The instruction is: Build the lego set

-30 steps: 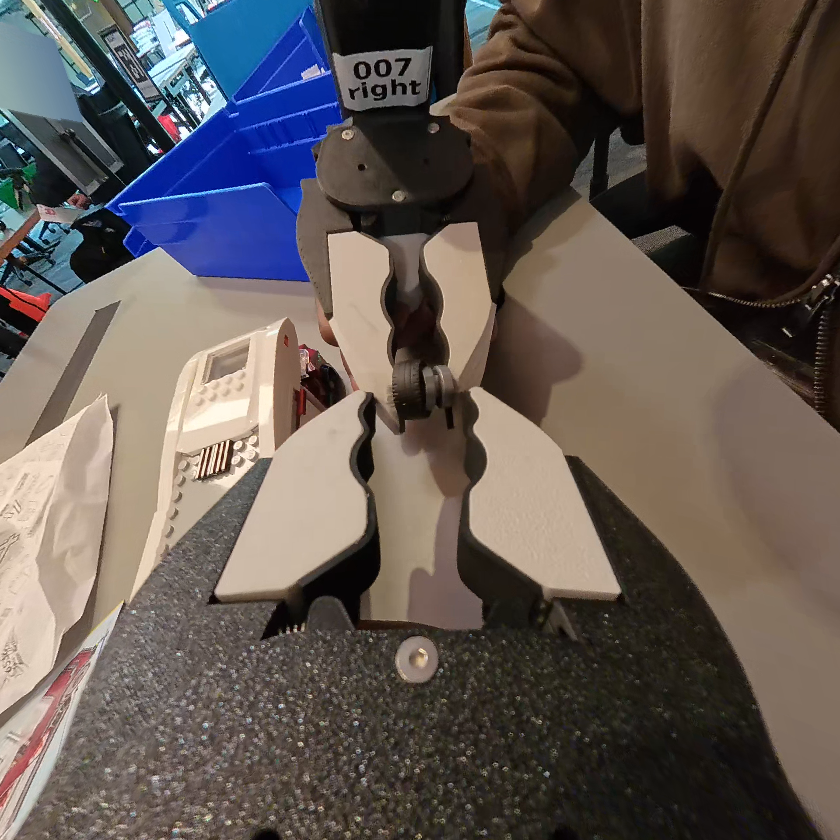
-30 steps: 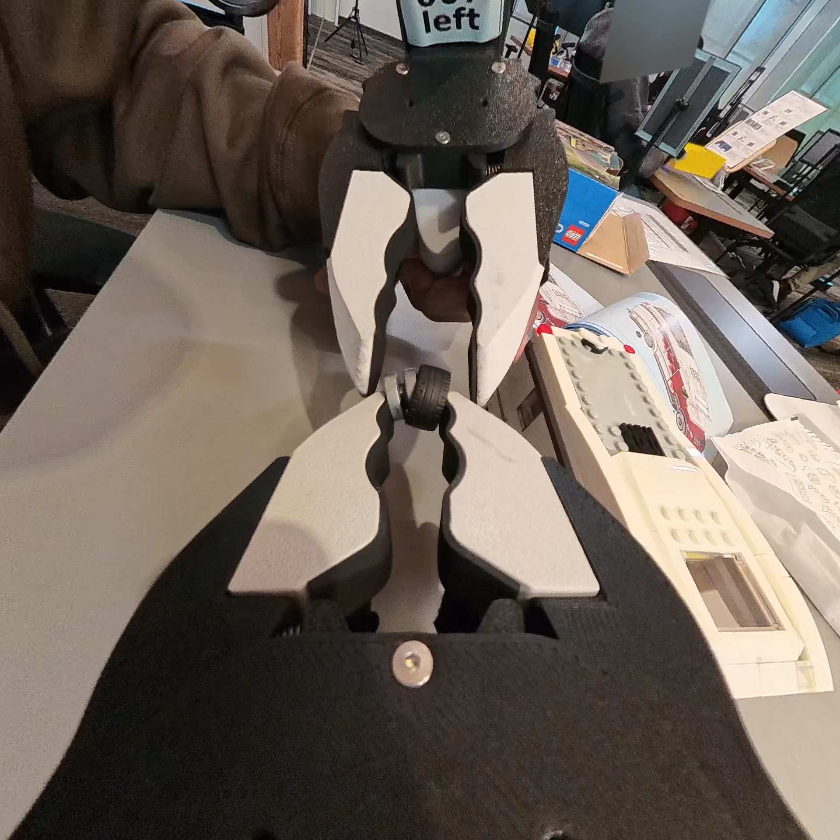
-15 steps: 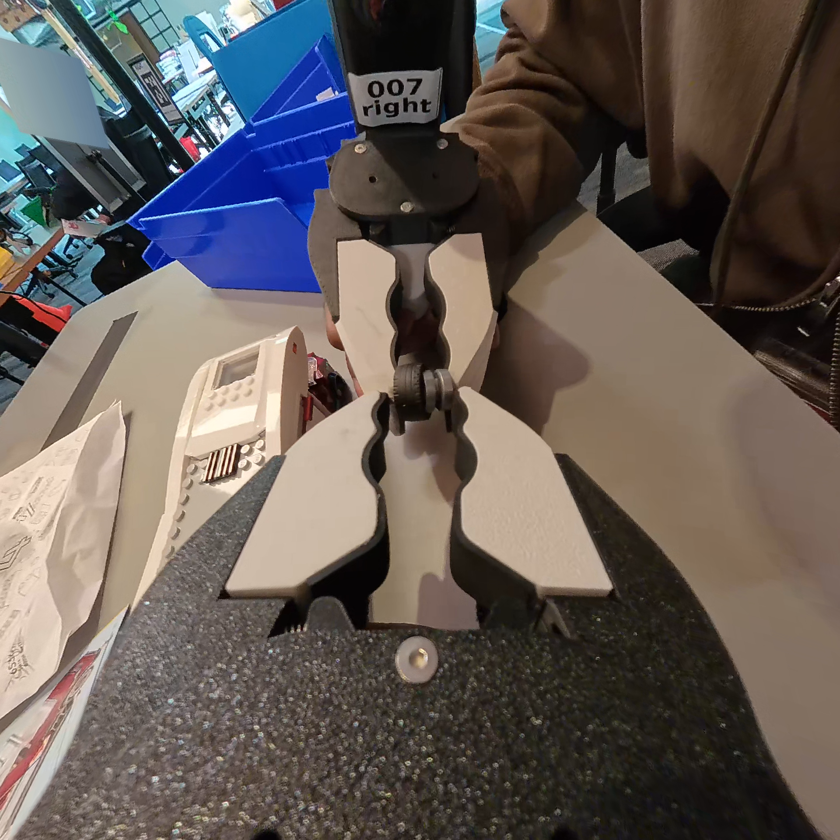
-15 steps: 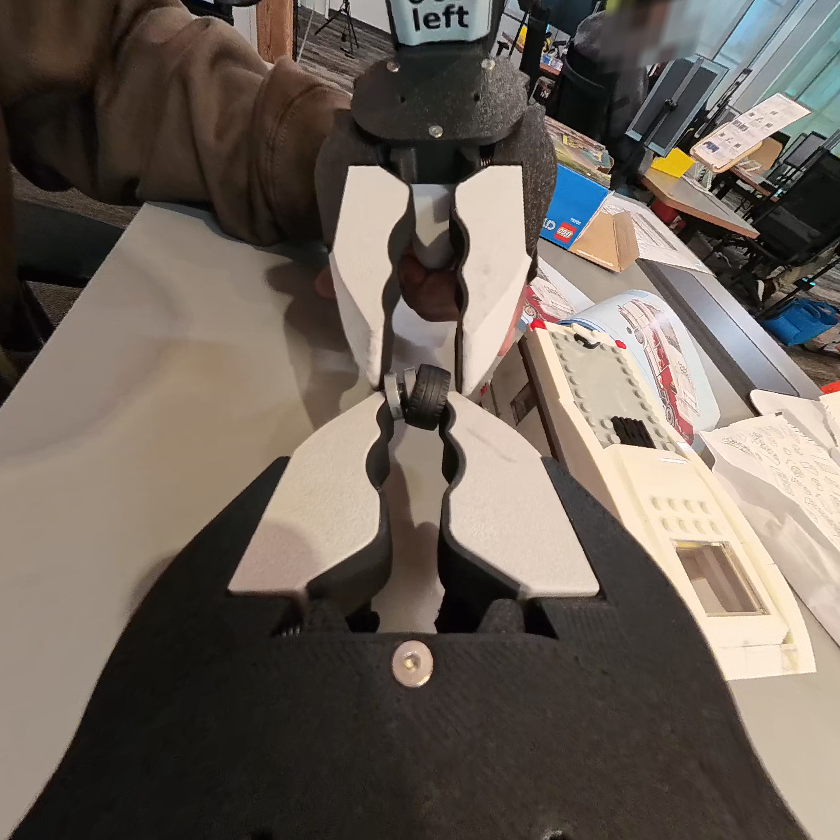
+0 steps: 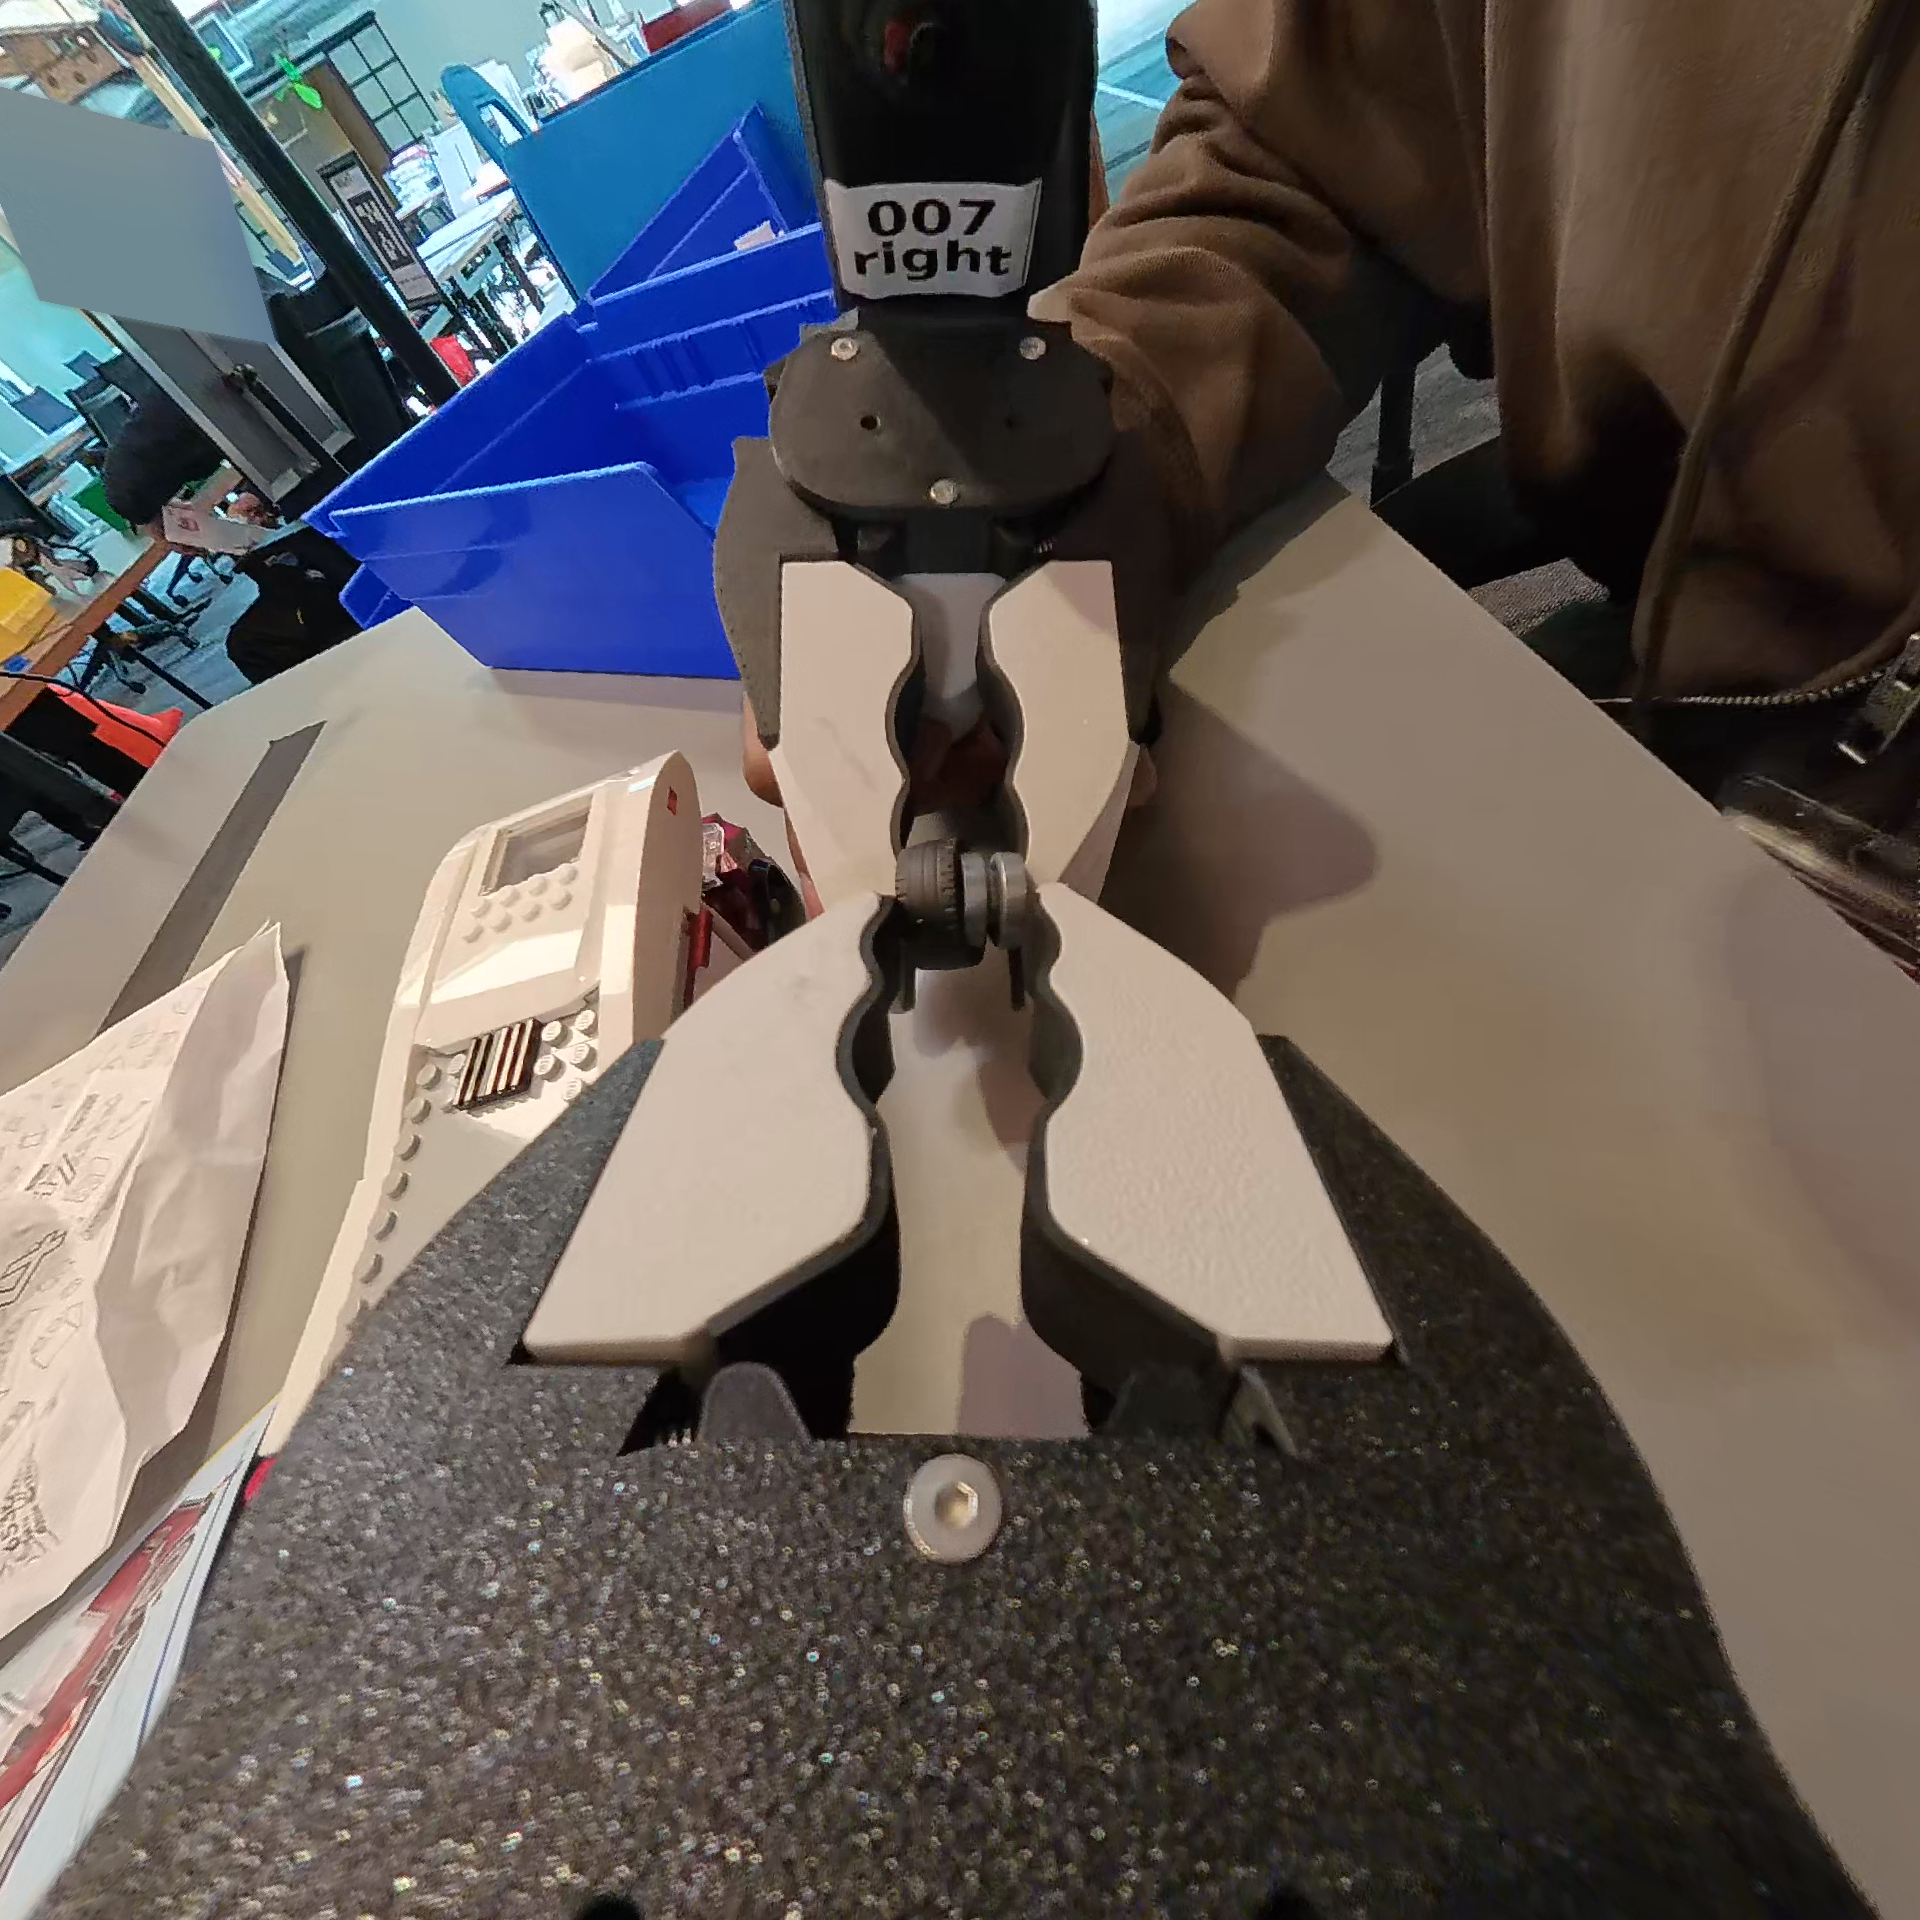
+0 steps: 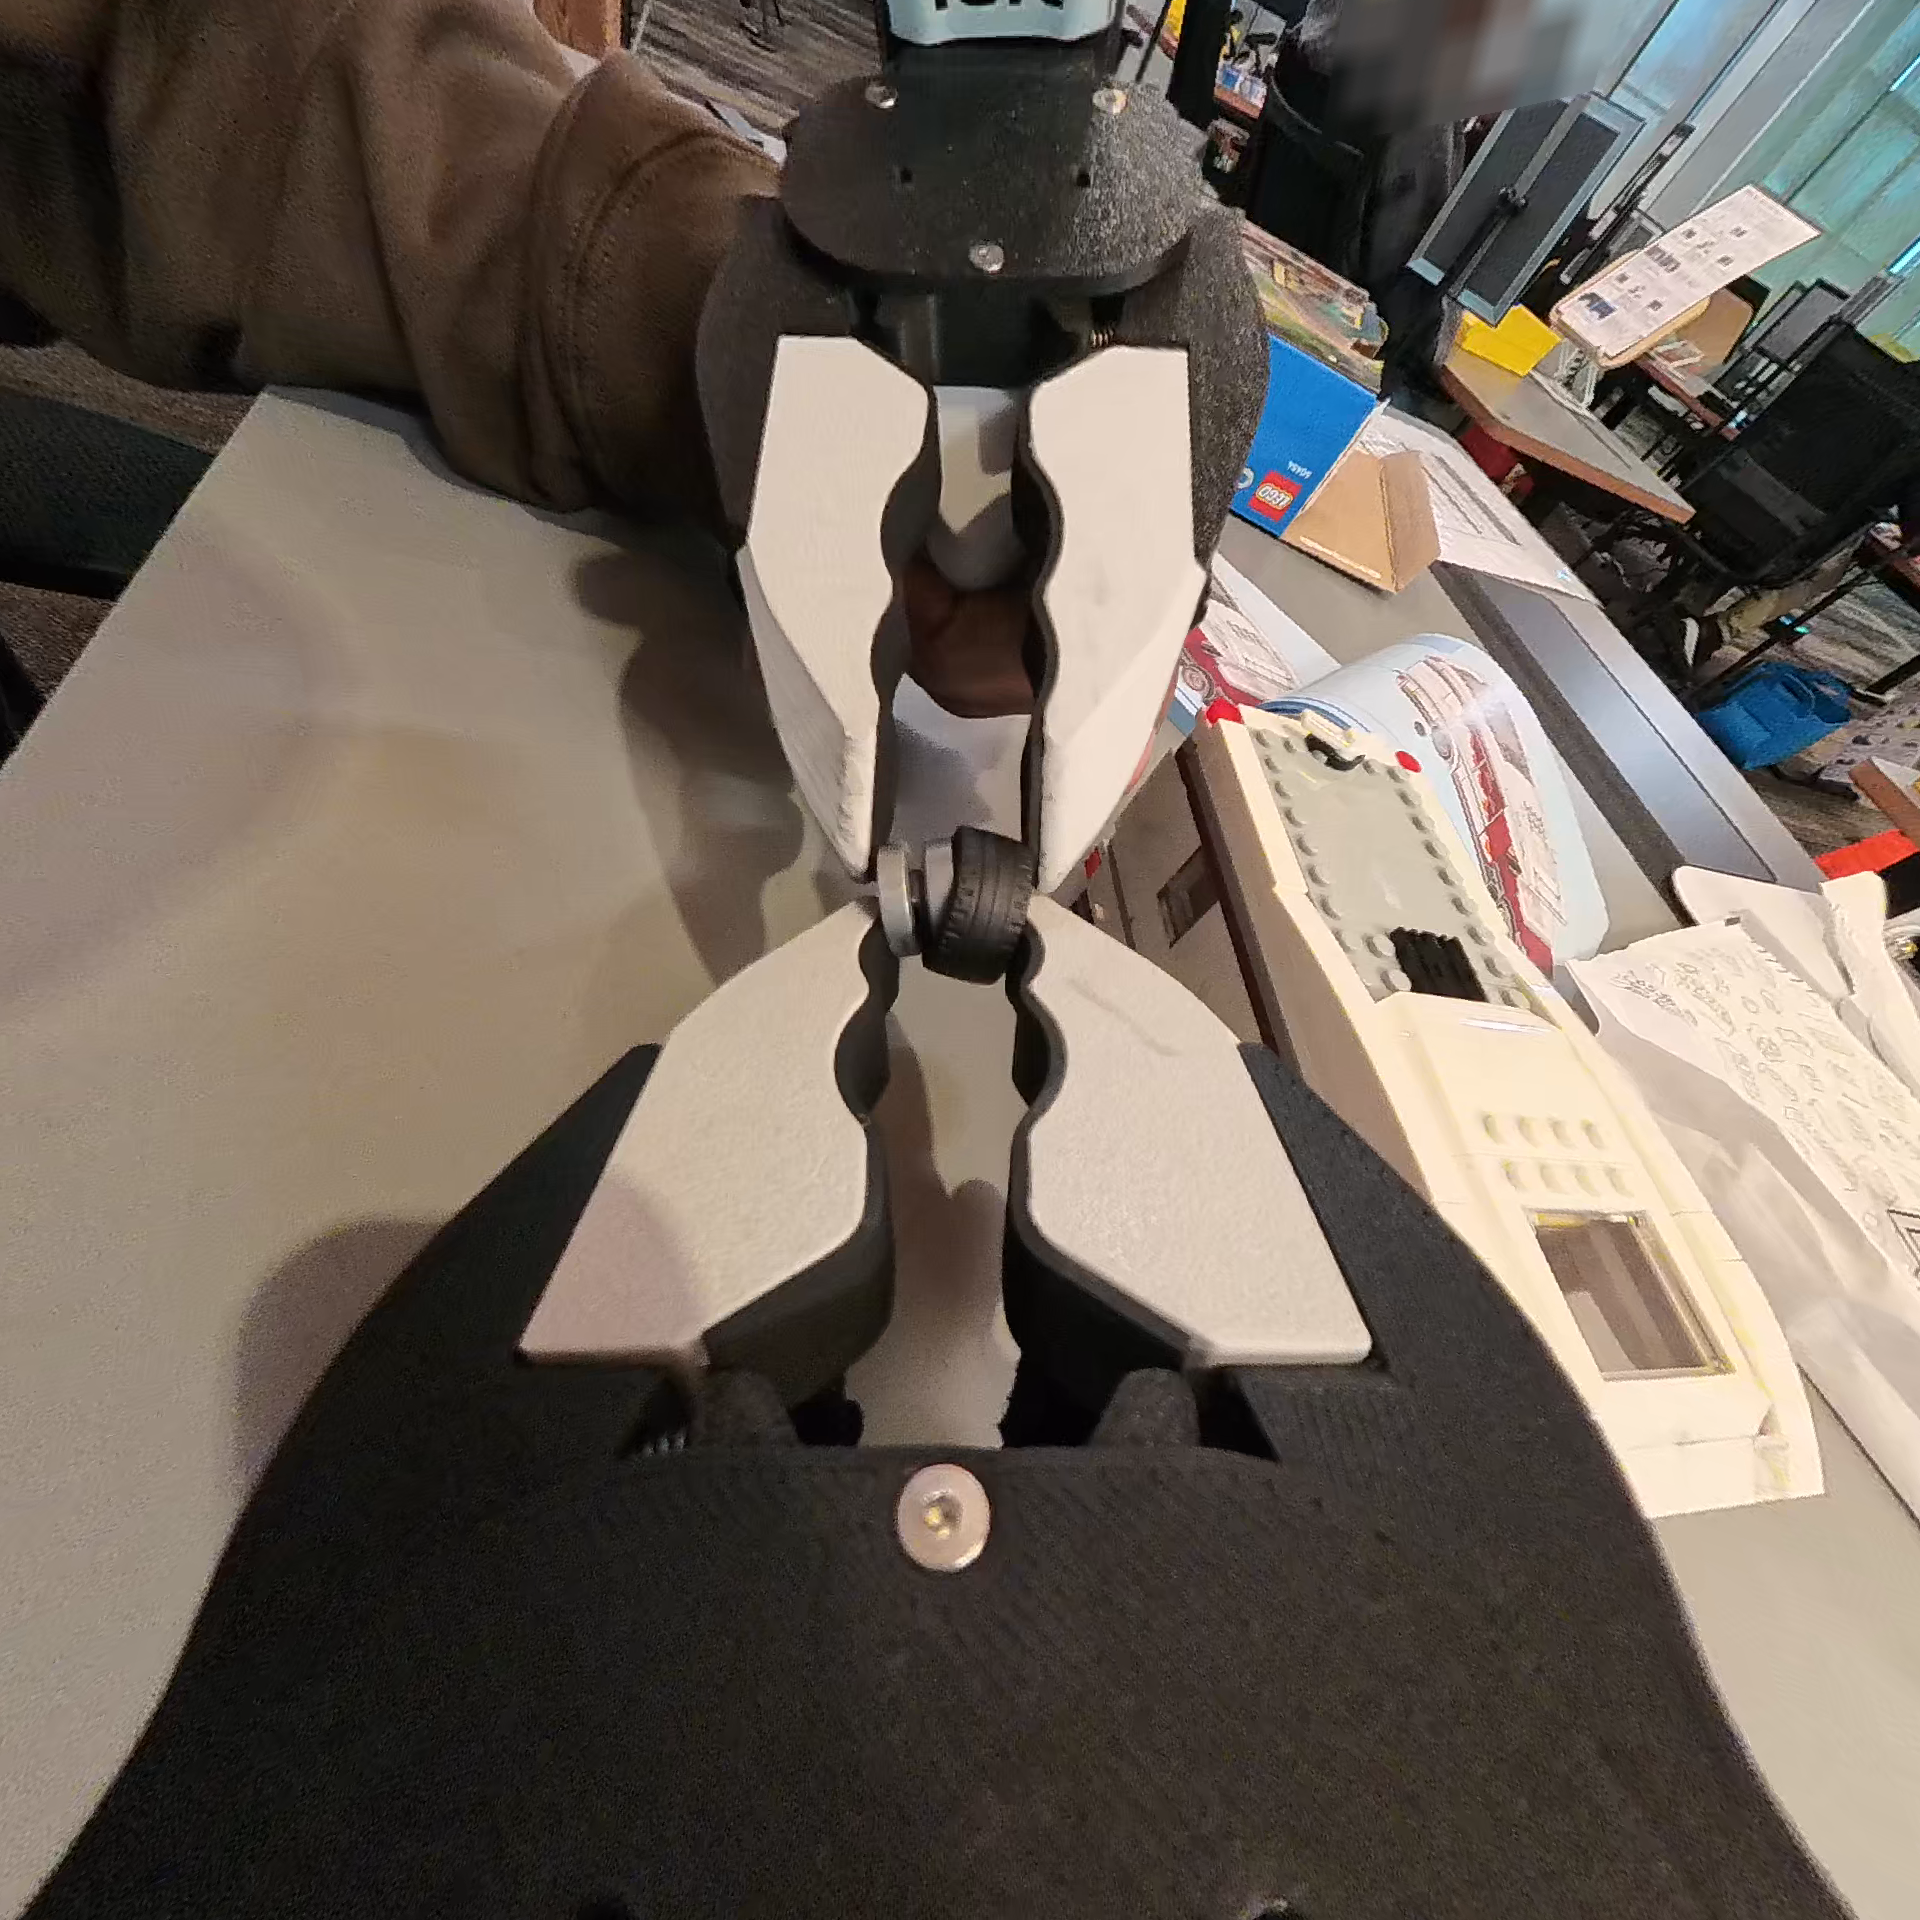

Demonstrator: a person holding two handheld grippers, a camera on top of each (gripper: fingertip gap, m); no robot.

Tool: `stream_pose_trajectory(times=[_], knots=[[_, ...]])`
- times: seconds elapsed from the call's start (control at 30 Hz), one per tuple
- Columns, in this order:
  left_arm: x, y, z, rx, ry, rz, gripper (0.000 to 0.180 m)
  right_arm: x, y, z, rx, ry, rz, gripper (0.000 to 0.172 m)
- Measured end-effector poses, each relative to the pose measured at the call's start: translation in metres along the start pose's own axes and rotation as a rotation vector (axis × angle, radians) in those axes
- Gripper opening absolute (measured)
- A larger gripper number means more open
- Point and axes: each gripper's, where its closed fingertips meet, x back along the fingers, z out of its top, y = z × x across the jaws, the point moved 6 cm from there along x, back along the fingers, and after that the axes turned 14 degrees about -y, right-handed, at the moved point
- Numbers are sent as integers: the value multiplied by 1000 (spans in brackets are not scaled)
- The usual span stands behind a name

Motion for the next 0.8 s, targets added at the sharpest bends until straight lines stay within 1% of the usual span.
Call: stream_pose_trajectory(times=[0.07,0.2,0.37,0.47,0.57,0.67,0.8], knots=[[0,0,-1,6,-4,-4,22,0,0,-1,8,-3,-2,20],[-1,-1,-3,16,-16,-11,22,1,-1,-2,20,0,30,29],[0,-2,-5,23,-32,-8,22,7,1,-1,-3,46,74,36],[0,-2,-6,18,-50,-1,22,8,4,-1,-40,55,94,35],[-1,-1,-7,19,-61,-4,22,7,6,-1,-59,46,78,26],[-1,-4,-7,35,-64,6,22,8,7,-2,-72,47,77,22],[-2,-4,-7,56,-72,-7,21,8,8,-2,-79,41,82,21]])
